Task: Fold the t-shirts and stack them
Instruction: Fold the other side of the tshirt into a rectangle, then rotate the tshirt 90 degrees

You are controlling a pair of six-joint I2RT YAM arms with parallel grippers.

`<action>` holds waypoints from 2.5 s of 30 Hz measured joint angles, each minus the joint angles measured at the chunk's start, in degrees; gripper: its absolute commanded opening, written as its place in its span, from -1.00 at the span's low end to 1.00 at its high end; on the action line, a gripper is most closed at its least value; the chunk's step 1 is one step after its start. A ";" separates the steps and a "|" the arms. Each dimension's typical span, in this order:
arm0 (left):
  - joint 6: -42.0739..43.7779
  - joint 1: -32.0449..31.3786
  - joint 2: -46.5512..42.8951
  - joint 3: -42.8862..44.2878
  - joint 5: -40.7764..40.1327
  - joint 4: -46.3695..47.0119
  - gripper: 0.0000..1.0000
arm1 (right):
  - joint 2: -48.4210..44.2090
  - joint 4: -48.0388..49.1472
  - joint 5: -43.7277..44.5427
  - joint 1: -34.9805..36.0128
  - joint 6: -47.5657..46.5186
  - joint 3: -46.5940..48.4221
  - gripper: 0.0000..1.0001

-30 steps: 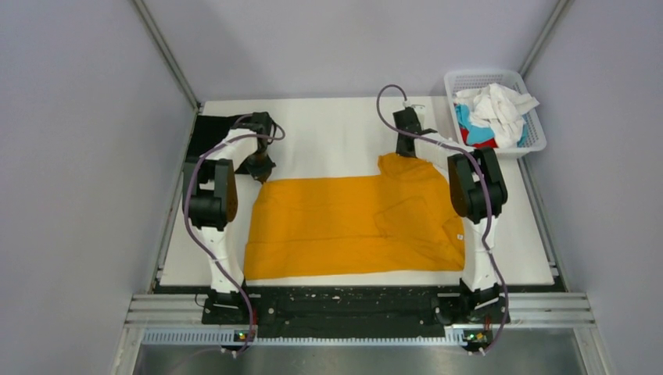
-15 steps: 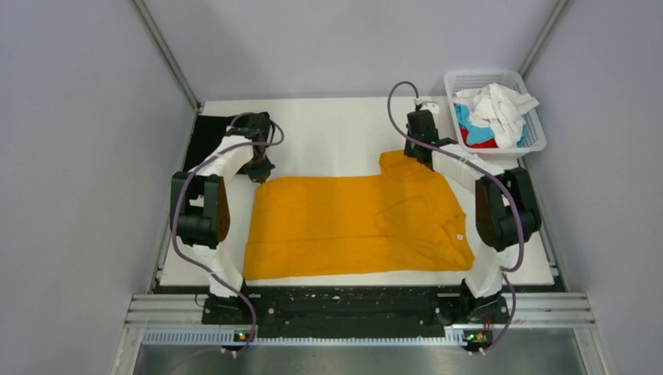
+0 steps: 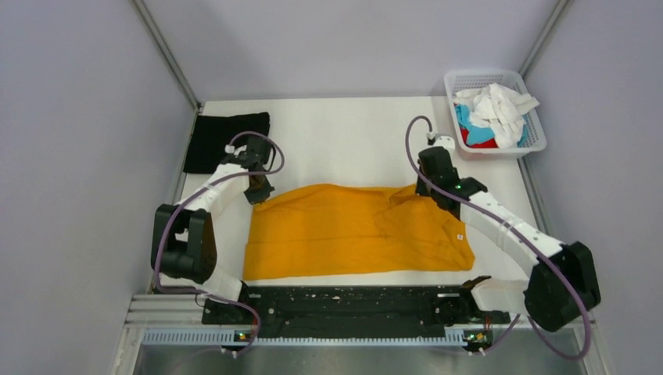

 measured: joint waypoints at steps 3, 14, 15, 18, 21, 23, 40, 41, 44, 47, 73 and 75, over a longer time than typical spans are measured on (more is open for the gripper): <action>-0.39 -0.39 -3.89 -3.04 -0.63 0.33 -1.00 | -6.01 -3.50 0.39 0.55 1.05 -2.27 -1.00; -2.56 -1.46 -12.87 -12.22 -1.99 1.95 -1.00 | -17.11 -19.93 -0.74 0.66 3.82 -4.09 -1.00; -2.62 -1.51 -13.42 -12.85 -1.99 2.03 -1.00 | -17.77 -20.72 -1.18 0.79 4.24 -4.11 -1.00; -2.86 -1.79 -14.32 -14.10 -1.99 2.08 -0.93 | -18.67 -22.23 -2.08 1.53 5.75 -4.90 -1.00; -3.19 -2.14 -14.58 -14.64 -2.19 2.43 -0.78 | -19.54 -24.20 -2.75 1.99 7.04 -6.80 -1.00; -3.52 -2.29 -14.82 -15.13 -2.25 2.73 -0.62 | -20.04 -25.51 -3.50 2.03 7.85 -7.61 -0.98; -7.32 -2.86 -33.51 -15.98 -1.68 -7.17 0.98 | -33.40 -28.13 -18.64 3.91 15.69 -12.90 0.97; -6.91 -2.89 -33.22 -16.00 -0.22 -6.05 0.97 | -32.87 -26.69 -18.60 3.91 16.24 -13.38 0.97; -5.33 -2.97 -28.65 -15.98 5.92 -1.07 0.97 | -29.33 -22.18 -17.77 3.91 18.73 -15.39 0.97; -3.89 -3.32 -21.22 -15.98 11.13 3.67 0.98 | -22.97 -17.14 -16.65 3.89 21.42 -17.59 0.97; -20.65 -22.51 -11.17 -20.98 16.65 13.64 0.97 | 42.66 18.99 -18.78 -6.45 5.07 26.05 0.97; -24.22 -26.10 -10.36 -20.55 16.57 14.21 0.98 | 48.83 19.76 -21.88 -6.56 4.04 34.42 0.97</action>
